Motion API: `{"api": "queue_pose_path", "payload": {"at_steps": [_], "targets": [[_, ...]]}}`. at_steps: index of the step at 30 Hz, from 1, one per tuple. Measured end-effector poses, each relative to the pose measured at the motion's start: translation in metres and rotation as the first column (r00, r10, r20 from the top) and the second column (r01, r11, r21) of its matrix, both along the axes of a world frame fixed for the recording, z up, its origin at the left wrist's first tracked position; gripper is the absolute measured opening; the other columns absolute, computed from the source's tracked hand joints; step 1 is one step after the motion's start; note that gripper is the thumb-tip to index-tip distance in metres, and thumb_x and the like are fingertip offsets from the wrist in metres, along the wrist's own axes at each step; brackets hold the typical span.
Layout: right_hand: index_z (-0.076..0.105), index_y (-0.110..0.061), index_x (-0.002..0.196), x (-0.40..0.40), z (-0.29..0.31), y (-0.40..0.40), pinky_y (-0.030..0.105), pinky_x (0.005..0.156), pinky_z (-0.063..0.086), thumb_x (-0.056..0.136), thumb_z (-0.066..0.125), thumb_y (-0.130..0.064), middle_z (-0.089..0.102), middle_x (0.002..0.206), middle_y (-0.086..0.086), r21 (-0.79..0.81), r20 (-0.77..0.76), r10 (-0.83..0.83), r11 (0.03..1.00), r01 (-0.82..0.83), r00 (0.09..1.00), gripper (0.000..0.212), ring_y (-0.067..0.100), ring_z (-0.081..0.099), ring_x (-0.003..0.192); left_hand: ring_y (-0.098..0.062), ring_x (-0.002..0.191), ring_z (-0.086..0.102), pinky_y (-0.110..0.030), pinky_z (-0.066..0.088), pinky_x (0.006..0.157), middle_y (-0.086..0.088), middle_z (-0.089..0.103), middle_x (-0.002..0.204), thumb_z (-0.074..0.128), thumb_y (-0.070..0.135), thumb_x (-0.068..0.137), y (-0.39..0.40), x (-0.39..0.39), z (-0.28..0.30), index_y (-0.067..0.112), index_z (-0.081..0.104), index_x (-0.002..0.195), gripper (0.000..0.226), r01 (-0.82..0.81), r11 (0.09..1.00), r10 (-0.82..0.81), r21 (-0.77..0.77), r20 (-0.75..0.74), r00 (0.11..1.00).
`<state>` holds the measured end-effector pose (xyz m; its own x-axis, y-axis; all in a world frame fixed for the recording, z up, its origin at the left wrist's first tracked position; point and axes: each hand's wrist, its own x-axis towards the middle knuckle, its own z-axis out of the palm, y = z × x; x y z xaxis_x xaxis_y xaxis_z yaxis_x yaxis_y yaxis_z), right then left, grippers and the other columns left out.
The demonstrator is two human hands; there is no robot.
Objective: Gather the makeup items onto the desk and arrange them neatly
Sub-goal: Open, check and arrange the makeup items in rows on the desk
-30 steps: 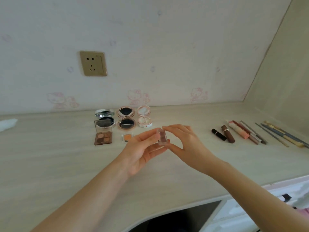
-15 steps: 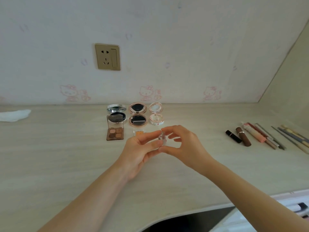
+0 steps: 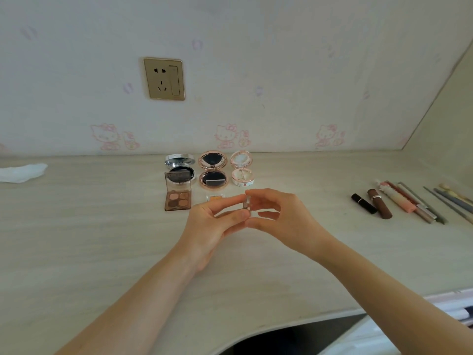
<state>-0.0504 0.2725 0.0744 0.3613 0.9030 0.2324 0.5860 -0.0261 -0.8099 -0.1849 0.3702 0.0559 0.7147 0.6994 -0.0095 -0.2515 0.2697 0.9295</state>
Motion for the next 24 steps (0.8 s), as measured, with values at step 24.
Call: {"api": "queue_pose_path", "payload": {"at_steps": [24], "targets": [[0.051, -0.026, 0.135, 0.011, 0.003, -0.003, 0.033, 0.092, 0.048, 0.089, 0.061, -0.04, 0.057, 0.123, -0.007, -0.115, 0.589, 0.151, 0.988, -0.102, 0.794, 0.049, 0.013, 0.056, 0.106, -0.031, 0.093, 0.069, -0.034, 0.059, 0.073, -0.023, 0.068, 0.108, 0.068, 0.008, 0.073, 0.005, -0.002, -0.002, -0.002, 0.068, 0.109, 0.037, 0.068, 0.971, -0.068, -0.229, 0.011, 0.998]]}}
